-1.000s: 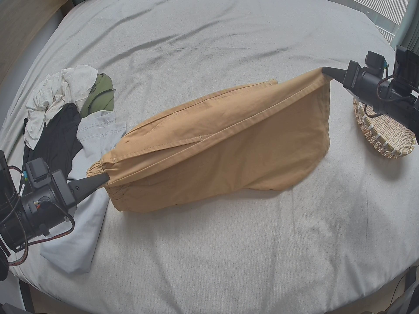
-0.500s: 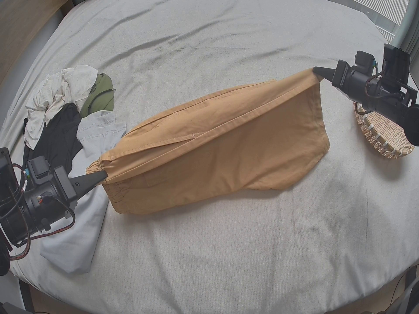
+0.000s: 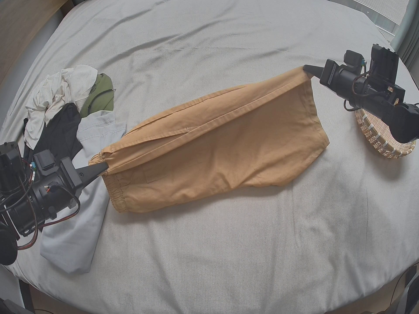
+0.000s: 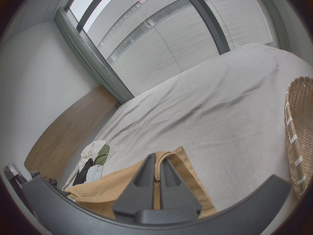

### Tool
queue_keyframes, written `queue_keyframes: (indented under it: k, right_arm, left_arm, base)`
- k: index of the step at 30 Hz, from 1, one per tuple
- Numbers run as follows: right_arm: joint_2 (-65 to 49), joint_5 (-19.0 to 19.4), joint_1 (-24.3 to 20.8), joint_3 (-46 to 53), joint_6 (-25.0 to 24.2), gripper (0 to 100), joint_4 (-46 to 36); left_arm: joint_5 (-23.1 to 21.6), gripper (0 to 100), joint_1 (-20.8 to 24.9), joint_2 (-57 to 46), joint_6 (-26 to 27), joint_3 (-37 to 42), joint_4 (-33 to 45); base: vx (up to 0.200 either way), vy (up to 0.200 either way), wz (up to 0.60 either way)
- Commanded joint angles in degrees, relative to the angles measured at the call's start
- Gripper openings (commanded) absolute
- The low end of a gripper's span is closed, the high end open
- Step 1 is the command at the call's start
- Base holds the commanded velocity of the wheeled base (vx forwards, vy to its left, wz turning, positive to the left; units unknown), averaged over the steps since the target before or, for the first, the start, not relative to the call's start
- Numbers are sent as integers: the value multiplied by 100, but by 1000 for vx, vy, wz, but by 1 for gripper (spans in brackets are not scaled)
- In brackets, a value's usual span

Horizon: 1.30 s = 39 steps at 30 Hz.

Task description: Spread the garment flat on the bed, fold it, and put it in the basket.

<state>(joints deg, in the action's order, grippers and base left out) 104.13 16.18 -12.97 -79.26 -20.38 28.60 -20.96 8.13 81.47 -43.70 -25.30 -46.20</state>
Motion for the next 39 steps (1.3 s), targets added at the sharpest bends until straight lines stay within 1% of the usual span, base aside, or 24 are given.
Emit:
queue_keyframes:
  k: [1, 4, 5, 11, 13, 16, 18, 19, 21, 24, 27, 29, 31, 35, 39]
  right_arm:
    - [406, 17, 5, -116, -1, 0, 67]
    - [529, 26, 5, -142, -1, 0, 181]
    - [564, 17, 5, -168, -10, 100, 225]
    - [731, -80, -12, -335, -124, 100, 445]
    - [643, -176, -4, -274, -141, 100, 445]
    - [424, -194, -4, -19, -177, 100, 454]
    - [-16, -194, 49, 693, -203, 100, 454]
    - [-77, -194, 58, 816, -203, 100, 454]
    - [-350, -203, 111, 1422, -203, 100, 445]
    - [-719, -167, 146, 2301, -212, 100, 454]
    - [-859, -167, 146, 2987, -361, 100, 480]
    - [-886, -159, 155, 3356, -493, 100, 691]
    - [-868, -167, 163, 3752, -678, 100, 1183]
    - [-684, -211, 163, 4086, -739, 100, 1939]
    - [-446, -229, 163, 4103, -748, 100, 2009]
  left_arm:
    - [-5, 0, -136, 361, -42, -28, -91]
    - [4, 0, -145, 449, -59, -37, -99]
    - [4, 100, -145, 458, -86, -46, -99]
    - [13, 100, -224, 545, -253, -54, -310]
    - [21, 100, -426, 589, -244, -134, -460]
    - [39, 100, -532, 572, -253, -177, -477]
    - [162, 100, -505, 484, -253, -125, -477]
    - [171, 100, -488, 466, -253, -107, -477]
    - [171, 100, -426, 238, -279, -2, -477]
    - [109, 100, -215, -131, -323, 200, -451]
    - [109, 100, 92, -316, -323, 429, -460]
    - [100, 100, 171, -395, -323, 499, -460]
    - [109, 100, 250, -474, -323, 552, -469]
    - [118, 100, 250, -474, -323, 578, -469]
    - [118, 100, 242, -483, -323, 587, -477]
  base:
    - [0, 0, 0]
    - [0, 0, 0]
    - [0, 0, 0]
    - [0, 0, 0]
    - [0, 0, 0]
    - [0, 0, 0]
    - [0, 0, 0]
    - [0, 0, 0]
    - [0, 0, 0]
    - [0, 0, 0]
    - [0, 0, 0]
    - [0, 0, 0]
    - [0, 0, 0]
    - [0, 0, 0]
    - [0, 0, 0]
